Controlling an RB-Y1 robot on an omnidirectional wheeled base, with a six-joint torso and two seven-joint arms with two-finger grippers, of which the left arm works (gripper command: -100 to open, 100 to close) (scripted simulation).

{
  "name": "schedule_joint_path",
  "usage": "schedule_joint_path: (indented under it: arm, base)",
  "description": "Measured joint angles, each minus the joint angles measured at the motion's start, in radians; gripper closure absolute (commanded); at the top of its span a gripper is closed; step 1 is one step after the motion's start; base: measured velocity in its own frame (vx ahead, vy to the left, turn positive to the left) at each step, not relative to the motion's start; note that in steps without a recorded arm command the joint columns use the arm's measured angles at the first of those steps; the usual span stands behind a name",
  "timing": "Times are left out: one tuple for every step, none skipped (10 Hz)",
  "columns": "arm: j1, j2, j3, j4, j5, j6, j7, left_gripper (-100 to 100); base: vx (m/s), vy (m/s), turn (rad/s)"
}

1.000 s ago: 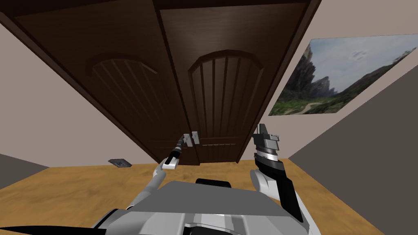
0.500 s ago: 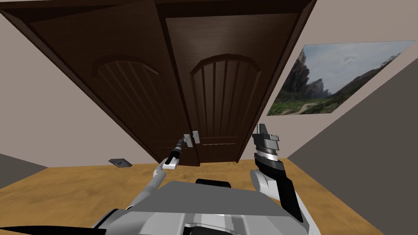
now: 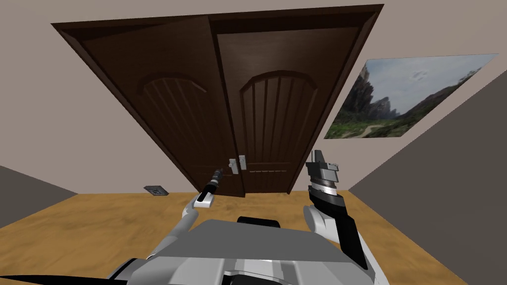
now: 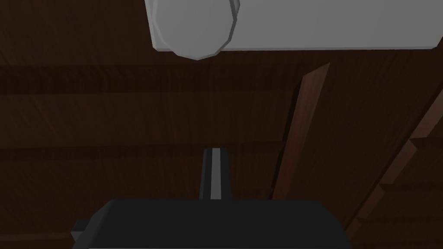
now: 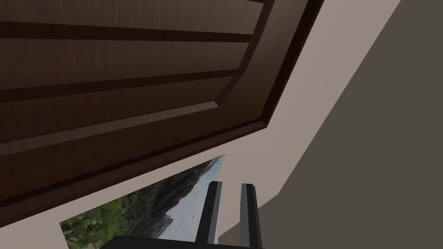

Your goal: Pull the door open

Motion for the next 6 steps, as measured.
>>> schedule_joint_path:
  arm:
    - [0.008, 0.0, -0.011, -0.015, 0.0, -0.004, 0.004, -100]
    - [0.011, 0.001, -0.023, -0.027, 0.0, -0.007, 0.009, -100]
    - [0.018, 0.003, -0.034, -0.044, 0.0, -0.009, 0.014, -100]
    - [0.019, 0.007, -0.046, -0.049, 0.001, -0.015, 0.021, -100]
    - [0.019, 0.007, -0.048, -0.049, 0.001, -0.017, 0.023, -100]
    - [0.021, 0.016, -0.032, -0.035, 0.003, -0.012, 0.023, -100]
  base:
    - [-0.189, -0.057, -0.036]
    - [-0.208, -0.024, -0.038]
    - [-0.21, -0.066, -0.05]
    - [-0.091, -0.041, -0.005]
    - [0.008, 0.096, 0.187]
    - [0.067, 0.159, 0.167]
